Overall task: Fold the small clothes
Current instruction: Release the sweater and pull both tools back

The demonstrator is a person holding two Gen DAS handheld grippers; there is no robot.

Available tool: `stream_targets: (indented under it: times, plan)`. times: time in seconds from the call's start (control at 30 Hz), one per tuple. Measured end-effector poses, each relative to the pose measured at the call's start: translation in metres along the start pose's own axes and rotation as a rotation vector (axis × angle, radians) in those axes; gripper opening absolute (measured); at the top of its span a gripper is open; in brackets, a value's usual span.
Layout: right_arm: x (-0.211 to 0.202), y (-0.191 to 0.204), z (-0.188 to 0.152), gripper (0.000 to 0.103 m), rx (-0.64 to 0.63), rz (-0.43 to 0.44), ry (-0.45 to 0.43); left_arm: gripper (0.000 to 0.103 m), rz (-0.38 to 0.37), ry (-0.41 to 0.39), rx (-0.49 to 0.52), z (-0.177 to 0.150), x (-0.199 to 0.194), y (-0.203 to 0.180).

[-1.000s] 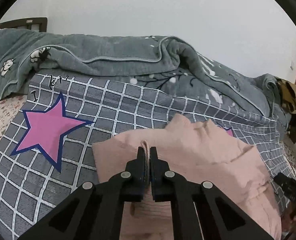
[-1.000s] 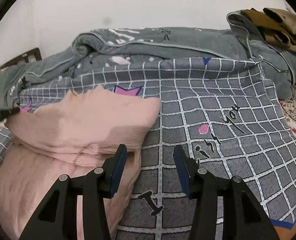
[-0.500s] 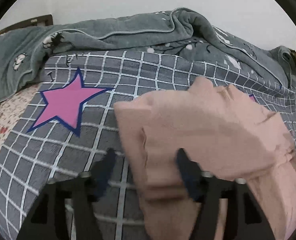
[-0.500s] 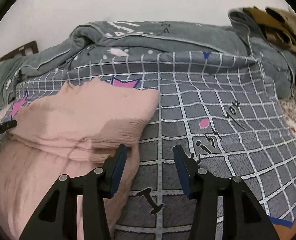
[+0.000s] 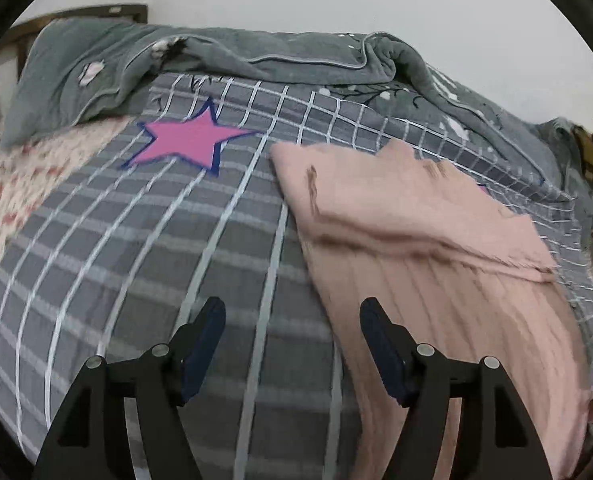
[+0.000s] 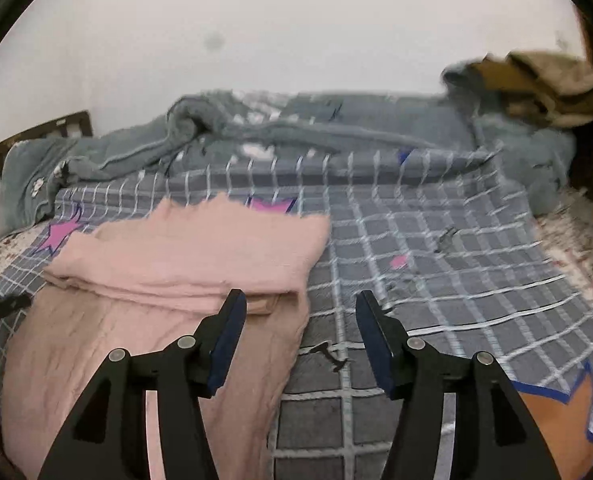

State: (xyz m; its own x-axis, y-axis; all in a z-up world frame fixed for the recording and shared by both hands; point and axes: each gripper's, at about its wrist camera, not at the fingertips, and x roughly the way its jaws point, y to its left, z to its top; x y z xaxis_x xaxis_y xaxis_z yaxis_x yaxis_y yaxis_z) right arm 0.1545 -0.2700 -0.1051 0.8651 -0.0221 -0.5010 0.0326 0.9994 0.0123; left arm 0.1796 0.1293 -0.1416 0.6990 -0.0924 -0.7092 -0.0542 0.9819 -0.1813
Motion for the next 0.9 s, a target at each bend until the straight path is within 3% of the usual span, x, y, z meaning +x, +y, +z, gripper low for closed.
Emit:
stream_targets:
  times: [0.23,0.37,0.7,0.9]
  plan:
    - [-0.053,0.004,-0.023,0.055,0.006,0.083,0.014,0.068,-0.03,0.018,-0.006,-0.046,-0.044,0.0]
    - [-0.085,0.005,-0.037,0.054,-0.012,0.077,0.025,0.067,-0.042,0.008,0.014,-0.06,-0.069,-0.007]
    - [-0.142,0.003,-0.061,0.057,-0.025,0.071,0.091,0.068,-0.061,-0.042,0.073,-0.06,-0.113,-0.023]
    - [-0.155,0.005,-0.079,0.057,-0.017,0.081,0.109,0.068,-0.071,-0.013,0.065,-0.074,-0.117,-0.023]
